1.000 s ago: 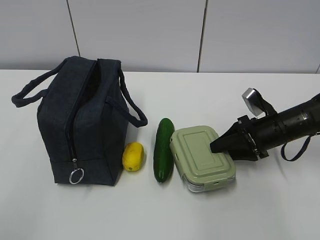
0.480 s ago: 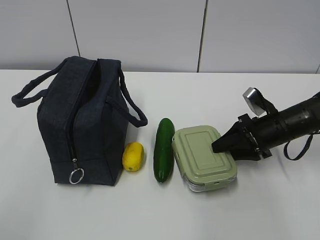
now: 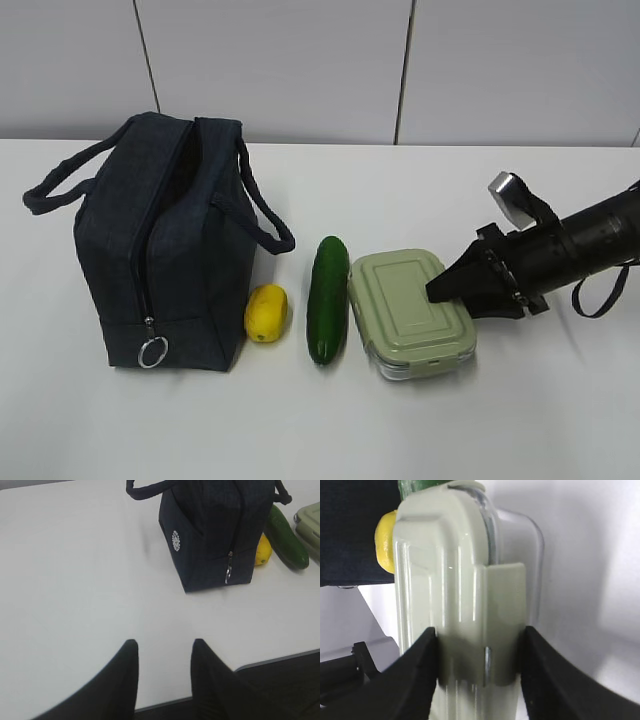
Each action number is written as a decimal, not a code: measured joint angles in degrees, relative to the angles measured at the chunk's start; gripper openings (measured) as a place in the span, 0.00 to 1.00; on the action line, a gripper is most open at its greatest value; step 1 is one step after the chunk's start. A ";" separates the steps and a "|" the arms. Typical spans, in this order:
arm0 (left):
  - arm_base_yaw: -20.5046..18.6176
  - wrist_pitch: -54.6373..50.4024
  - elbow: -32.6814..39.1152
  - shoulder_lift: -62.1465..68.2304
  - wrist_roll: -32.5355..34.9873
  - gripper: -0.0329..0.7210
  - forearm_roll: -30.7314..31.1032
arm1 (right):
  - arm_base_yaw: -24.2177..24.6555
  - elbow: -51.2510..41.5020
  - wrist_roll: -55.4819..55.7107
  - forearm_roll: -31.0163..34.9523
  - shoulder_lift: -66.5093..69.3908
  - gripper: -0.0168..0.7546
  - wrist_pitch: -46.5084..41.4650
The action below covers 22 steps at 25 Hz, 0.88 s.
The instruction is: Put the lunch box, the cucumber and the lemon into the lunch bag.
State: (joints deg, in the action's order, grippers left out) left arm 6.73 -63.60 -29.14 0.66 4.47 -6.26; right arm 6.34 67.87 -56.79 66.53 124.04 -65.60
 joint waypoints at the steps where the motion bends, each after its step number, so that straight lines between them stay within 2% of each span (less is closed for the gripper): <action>1: 0.00 0.00 0.00 0.00 0.00 0.36 0.00 | 0.00 0.00 0.28 -0.10 -0.24 0.50 0.12; 22: 0.00 0.00 0.00 0.00 0.00 0.36 0.00 | 0.00 0.00 2.44 -0.82 -2.05 0.49 0.56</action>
State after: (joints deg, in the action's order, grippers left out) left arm 6.73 -63.60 -29.14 0.66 4.47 -6.26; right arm 6.34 67.87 -54.35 65.71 122.00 -65.04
